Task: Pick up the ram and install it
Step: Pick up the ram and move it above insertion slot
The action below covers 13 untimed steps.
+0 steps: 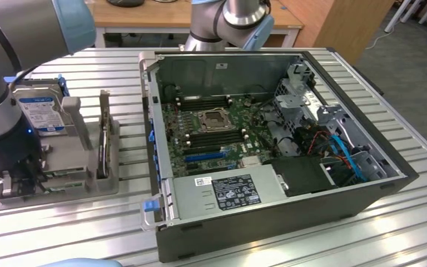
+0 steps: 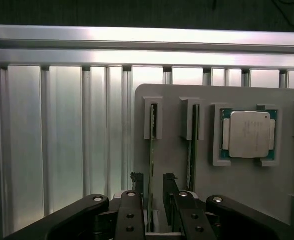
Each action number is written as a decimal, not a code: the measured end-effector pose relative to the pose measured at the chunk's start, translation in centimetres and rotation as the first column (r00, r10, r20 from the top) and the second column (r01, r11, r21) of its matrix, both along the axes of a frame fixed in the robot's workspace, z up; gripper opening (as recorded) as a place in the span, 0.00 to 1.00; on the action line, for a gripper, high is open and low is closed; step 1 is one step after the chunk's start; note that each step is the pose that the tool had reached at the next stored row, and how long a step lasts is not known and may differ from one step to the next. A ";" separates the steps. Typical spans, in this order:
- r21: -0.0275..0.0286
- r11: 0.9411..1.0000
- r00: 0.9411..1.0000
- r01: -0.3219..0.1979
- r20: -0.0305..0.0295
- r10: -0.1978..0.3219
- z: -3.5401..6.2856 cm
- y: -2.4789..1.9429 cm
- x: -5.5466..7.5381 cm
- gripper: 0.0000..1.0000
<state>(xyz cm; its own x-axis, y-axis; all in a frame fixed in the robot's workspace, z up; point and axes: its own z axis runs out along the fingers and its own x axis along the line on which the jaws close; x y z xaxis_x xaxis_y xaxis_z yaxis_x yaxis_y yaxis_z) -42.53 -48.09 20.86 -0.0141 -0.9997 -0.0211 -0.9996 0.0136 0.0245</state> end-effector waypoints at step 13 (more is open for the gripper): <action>0.000 1.000 1.000 0.000 0.017 0.000 -1.58 0.00 0.0 0.30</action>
<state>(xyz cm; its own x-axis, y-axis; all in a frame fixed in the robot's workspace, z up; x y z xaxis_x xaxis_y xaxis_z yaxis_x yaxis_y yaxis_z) -42.52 -48.09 19.27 -0.0137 -0.9997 -0.0214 -0.9999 0.0136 0.0074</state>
